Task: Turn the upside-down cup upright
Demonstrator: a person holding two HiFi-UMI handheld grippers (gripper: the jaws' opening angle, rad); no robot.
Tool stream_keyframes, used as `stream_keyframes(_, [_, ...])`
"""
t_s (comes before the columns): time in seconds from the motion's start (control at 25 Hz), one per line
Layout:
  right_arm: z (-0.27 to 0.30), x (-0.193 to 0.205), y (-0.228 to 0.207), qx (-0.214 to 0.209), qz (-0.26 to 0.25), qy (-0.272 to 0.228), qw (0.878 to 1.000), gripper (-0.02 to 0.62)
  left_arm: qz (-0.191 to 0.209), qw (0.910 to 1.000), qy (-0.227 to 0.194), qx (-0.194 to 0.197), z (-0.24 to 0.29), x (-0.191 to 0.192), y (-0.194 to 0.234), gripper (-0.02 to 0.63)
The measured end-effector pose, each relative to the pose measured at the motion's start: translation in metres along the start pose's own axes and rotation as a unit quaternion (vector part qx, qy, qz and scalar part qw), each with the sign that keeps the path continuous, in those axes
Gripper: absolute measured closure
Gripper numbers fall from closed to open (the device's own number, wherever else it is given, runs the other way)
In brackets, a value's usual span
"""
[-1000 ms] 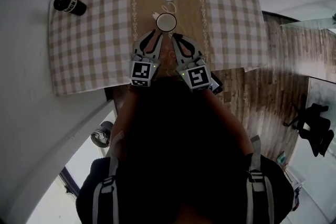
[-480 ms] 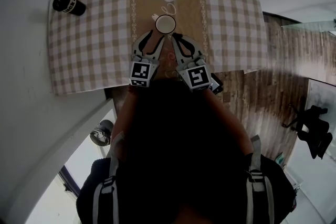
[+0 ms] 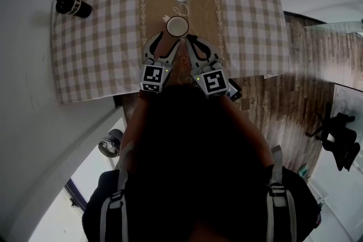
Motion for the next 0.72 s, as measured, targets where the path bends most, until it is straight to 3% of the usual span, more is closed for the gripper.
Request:
stream_keyframes(0.16, [0.002, 0.0, -0.002, 0.0, 0.001, 0.001, 1.0, 0.595, 0.0, 1.0, 0.004, 0.002, 0.005, 0.001, 0.0, 0.326])
stream_keyframes(0.24, [0.003, 0.0, -0.005, 0.003, 0.003, 0.001, 1.0, 0.595, -0.001, 1.0, 0.007, 0.004, 0.007, 0.002, 0.001, 0.284])
stream_keyframes(0.72, [0.01, 0.0, -0.018, 0.019, 0.009, 0.004, 1.0, 0.597, -0.004, 0.9996, 0.017, 0.024, 0.024, 0.004, 0.001, 0.284])
Point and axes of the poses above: the fingertips, and each gripper's own axes: z forward along the fingers, y to its left, x out of its underside, the point moved 5 cm from there along -z, backward along the fingers, and after that the axes turned 9 degrees about x, right-handed, at the moved point
